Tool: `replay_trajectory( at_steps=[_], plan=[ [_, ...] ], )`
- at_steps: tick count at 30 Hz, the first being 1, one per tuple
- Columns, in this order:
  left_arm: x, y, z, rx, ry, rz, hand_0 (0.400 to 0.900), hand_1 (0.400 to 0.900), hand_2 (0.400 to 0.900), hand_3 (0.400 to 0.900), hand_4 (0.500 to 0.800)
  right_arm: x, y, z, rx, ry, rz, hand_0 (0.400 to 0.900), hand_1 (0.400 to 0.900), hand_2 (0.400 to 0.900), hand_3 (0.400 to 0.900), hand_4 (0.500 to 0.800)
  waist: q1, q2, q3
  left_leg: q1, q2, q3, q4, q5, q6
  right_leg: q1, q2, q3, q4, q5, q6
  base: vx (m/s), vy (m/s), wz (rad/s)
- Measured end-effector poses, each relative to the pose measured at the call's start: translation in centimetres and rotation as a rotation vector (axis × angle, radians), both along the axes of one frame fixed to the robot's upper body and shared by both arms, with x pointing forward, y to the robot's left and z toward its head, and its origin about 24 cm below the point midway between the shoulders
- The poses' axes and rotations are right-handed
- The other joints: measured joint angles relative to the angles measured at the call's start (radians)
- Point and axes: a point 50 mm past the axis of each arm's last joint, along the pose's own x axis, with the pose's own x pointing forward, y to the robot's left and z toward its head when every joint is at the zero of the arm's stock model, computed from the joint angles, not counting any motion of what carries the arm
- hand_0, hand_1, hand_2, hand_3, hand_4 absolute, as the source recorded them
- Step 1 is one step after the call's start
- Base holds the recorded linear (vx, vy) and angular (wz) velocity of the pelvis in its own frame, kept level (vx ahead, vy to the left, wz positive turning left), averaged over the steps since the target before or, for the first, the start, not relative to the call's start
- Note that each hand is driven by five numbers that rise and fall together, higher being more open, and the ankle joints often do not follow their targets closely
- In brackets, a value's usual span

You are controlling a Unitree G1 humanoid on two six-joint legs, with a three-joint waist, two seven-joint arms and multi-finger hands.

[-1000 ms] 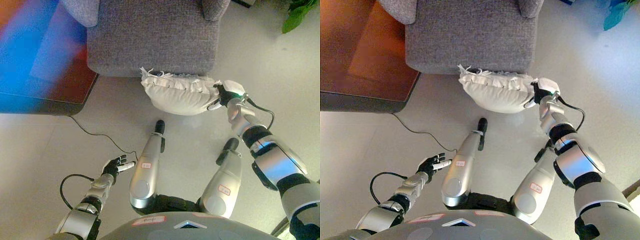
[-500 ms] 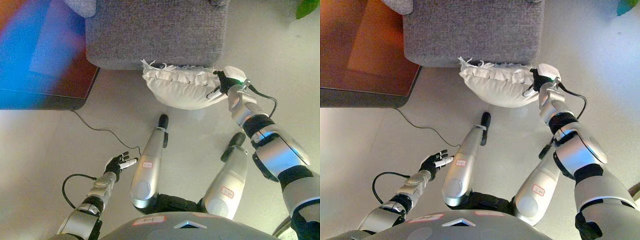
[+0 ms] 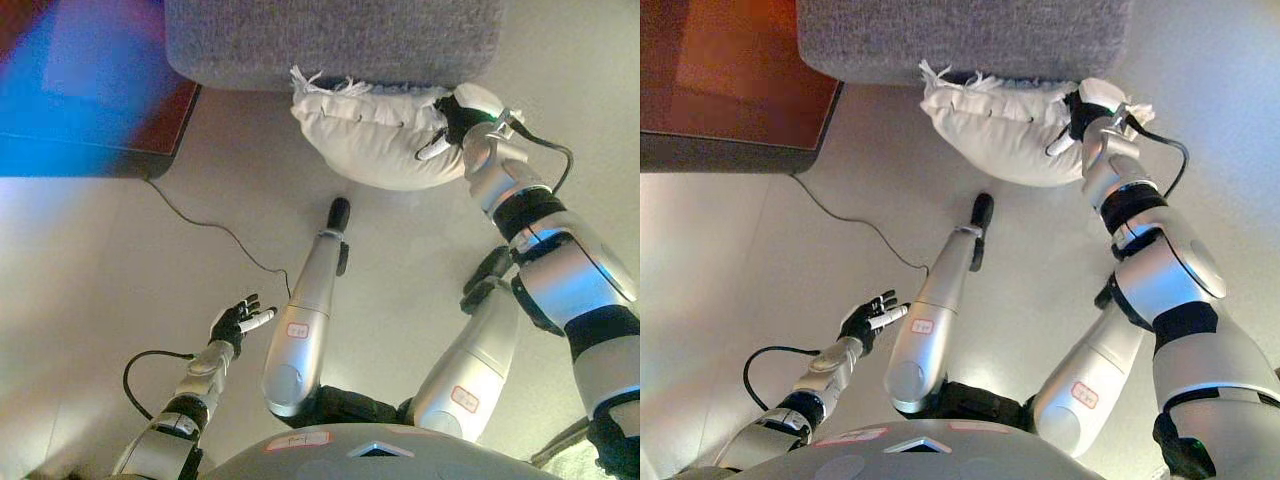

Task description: Pick up the pillow and put it on the sofa.

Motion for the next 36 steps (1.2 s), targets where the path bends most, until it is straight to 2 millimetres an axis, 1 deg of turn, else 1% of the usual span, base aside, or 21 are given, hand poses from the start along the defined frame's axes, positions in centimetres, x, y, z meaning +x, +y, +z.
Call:
replay_trajectory(
  at_steps=[3,7,8,9,10,12,14,16,18,22,24,26,30,31,32,35,36],
  plan=[
    [0.2,-0.1,0.2,-0.004,-0.028,-0.004,0.900,0.900,0.900,0.900,0.800,0.3,-0.1,1.2,-0.006,-0.018,-0.015,0.900,0.900,0.900,0.900,0.800,0.010,0.007,0.003,-0.031,-0.006,0.000,0.018,0.000,0.000,-0.033,-0.004,0.010,0.021,-0.001,0.001,-0.06,0.028,0.09],
    [0.2,0.0,0.3,-0.018,-0.046,0.017,0.900,0.900,0.900,0.900,0.800,0.8,0.2,3.0,-0.039,-0.018,-0.011,0.900,0.900,0.900,0.900,0.800,0.010,0.015,0.002,-0.068,-0.015,-0.003,0.030,0.000,0.000,-0.081,-0.004,0.028,0.037,-0.001,0.001,-0.08,0.011,0.06],
    [0.2,0.0,0.3,-0.019,-0.047,0.018,0.900,0.900,0.900,0.900,0.800,0.8,0.2,3.2,-0.039,-0.017,-0.012,0.900,0.900,0.900,0.900,0.800,0.011,0.015,0.002,-0.072,-0.016,-0.003,0.031,0.000,0.000,-0.087,-0.004,0.030,0.039,-0.001,0.001,-0.06,-0.004,0.06],
    [0.2,0.0,0.3,-0.018,-0.048,0.020,0.900,0.900,0.900,0.900,0.800,0.9,0.3,3.6,-0.043,-0.015,-0.009,0.496,0.496,0.496,0.496,0.558,0.010,0.016,0.001,-0.081,-0.017,-0.003,0.033,0.000,0.000,-0.097,-0.005,0.032,0.044,-0.001,0.002,0.01,-0.035,-0.01],
    [0.1,0.1,0.3,-0.020,-0.049,0.021,0.900,0.900,0.900,0.900,0.800,1.0,0.4,4.0,-0.047,-0.004,-0.003,0.400,0.400,0.400,0.400,0.500,0.011,0.016,0.001,-0.085,-0.016,-0.005,0.034,-0.003,-0.006,-0.104,-0.009,0.028,0.050,-0.003,0.005,0.03,-0.040,-0.04],
    [-0.1,0.1,0.3,-0.025,-0.059,0.021,0.900,0.900,0.900,0.900,0.800,0.9,0.2,3.9,-0.043,0.017,-0.007,0.400,0.400,0.400,0.400,0.500,0.015,0.017,0.001,-0.080,-0.016,-0.005,0.034,-0.004,-0.008,-0.102,-0.015,0.024,0.055,-0.004,0.006,0.02,-0.025,-0.02],
    [-0.6,0.1,0.3,-0.031,-0.067,0.020,0.900,0.900,0.900,0.900,0.800,1.0,0.2,4.4,-0.040,0.018,-0.005,0.400,0.400,0.400,0.400,0.500,0.015,0.017,0.000,-0.079,-0.016,-0.006,0.034,-0.002,-0.006,-0.103,-0.017,0.020,0.060,-0.005,0.005,-0.02,-0.014,0.00],
    [-0.8,0.1,0.2,-0.043,-0.064,0.023,0.900,0.900,0.900,0.900,0.800,1.0,-0.2,4.7,-0.043,0.010,-0.005,0.400,0.400,0.400,0.400,0.500,0.016,0.017,0.000,-0.079,-0.017,-0.006,0.035,-0.002,-0.006,-0.102,-0.018,0.020,0.060,-0.006,0.005,-0.02,-0.027,-0.05],
    [-0.7,0.1,0.2,-0.046,-0.069,0.019,0.900,0.900,0.900,0.900,0.800,1.0,-0.3,4.7,-0.045,0.003,-0.009,0.400,0.400,0.400,0.400,0.500,0.018,0.017,0.000,-0.078,-0.017,-0.006,0.036,-0.002,-0.006,-0.102,-0.018,0.020,0.060,-0.006,0.005,-0.02,-0.048,-0.08],
    [-0.4,-0.1,0.5,-0.053,-0.087,0.012,0.900,0.900,0.900,0.900,0.800,1.0,-0.4,4.3,-0.045,0.008,-0.006,0.400,0.400,0.400,0.400,0.500,0.034,0.017,0.000,-0.066,-0.015,-0.007,0.037,-0.002,-0.006,-0.090,-0.017,0.018,0.061,-0.003,0.000,-0.01,-0.048,-0.08],
    [-0.4,-0.1,0.5,-0.054,-0.089,0.013,0.900,0.900,0.900,0.900,0.800,1.0,-0.2,3.9,-0.039,0.014,0.003,0.400,0.400,0.400,0.400,0.500,0.034,0.017,0.000,-0.059,-0.015,-0.008,0.038,-0.002,-0.006,-0.080,-0.017,0.016,0.059,-0.002,0.000,0.00,-0.044,-0.07],
    [-0.4,-0.1,0.5,-0.054,-0.091,0.017,0.900,0.900,0.900,0.900,0.800,0.9,-0.1,3.1,-0.029,0.034,0.002,0.400,0.400,0.400,0.400,0.500,0.032,0.017,0.000,-0.037,-0.014,-0.013,0.038,-0.003,-0.007,-0.050,-0.017,0.006,0.055,-0.002,0.000,0.00,-0.047,-0.08],
    [-0.4,0.0,0.5,-0.049,-0.087,0.022,0.900,0.900,0.900,0.900,0.800,0.8,0.2,2.0,-0.025,0.047,0.004,0.400,0.400,0.400,0.400,0.500,0.029,0.017,0.000,0.001,-0.004,-0.014,0.034,-0.004,-0.008,-0.005,-0.017,-0.011,0.041,-0.005,0.004,-0.02,-0.028,-0.11],
    [-0.4,0.1,0.5,-0.049,-0.083,0.024,0.900,0.900,0.900,0.900,0.800,0.7,0.2,1.7,-0.025,0.054,0.008,0.400,0.400,0.400,0.400,0.500,0.029,0.016,0.001,0.017,-0.003,-0.013,0.030,-0.003,-0.007,0.010,-0.016,-0.013,0.034,0.001,-0.003,-0.02,-0.022,-0.15],
    [-0.4,0.0,0.5,-0.050,-0.078,0.024,0.900,0.900,0.900,0.900,0.800,0.7,0.3,1.4,-0.023,0.059,0.012,0.400,0.400,0.400,0.400,0.500,0.028,0.016,0.001,0.035,0.000,-0.012,0.024,-0.003,-0.007,0.029,-0.016,-0.017,0.026,0.000,0.001,0.06,-0.044,-0.22],
    [-0.3,0.3,0.4,-0.052,-0.059,0.043,0.900,0.900,0.900,0.900,0.800,0.3,-0.1,-0.3,-0.014,0.104,0.011,0.400,0.400,0.400,0.400,0.500,0.027,0.014,0.002,0.120,0.008,-0.010,-0.008,-0.004,-0.008,0.120,-0.015,-0.037,-0.013,0.000,0.001,0.11,-0.042,-0.20],
    [-0.3,0.4,0.5,-0.050,-0.056,0.047,0.900,0.900,0.900,0.900,0.800,0.1,-0.1,-0.8,-0.009,0.116,0.010,0.400,0.400,0.400,0.400,0.500,0.021,0.012,0.002,0.152,0.014,-0.009,-0.020,-0.006,-0.011,0.155,-0.013,-0.047,-0.029,0.000,0.001,0.14,-0.061,-0.19]
  ],
)
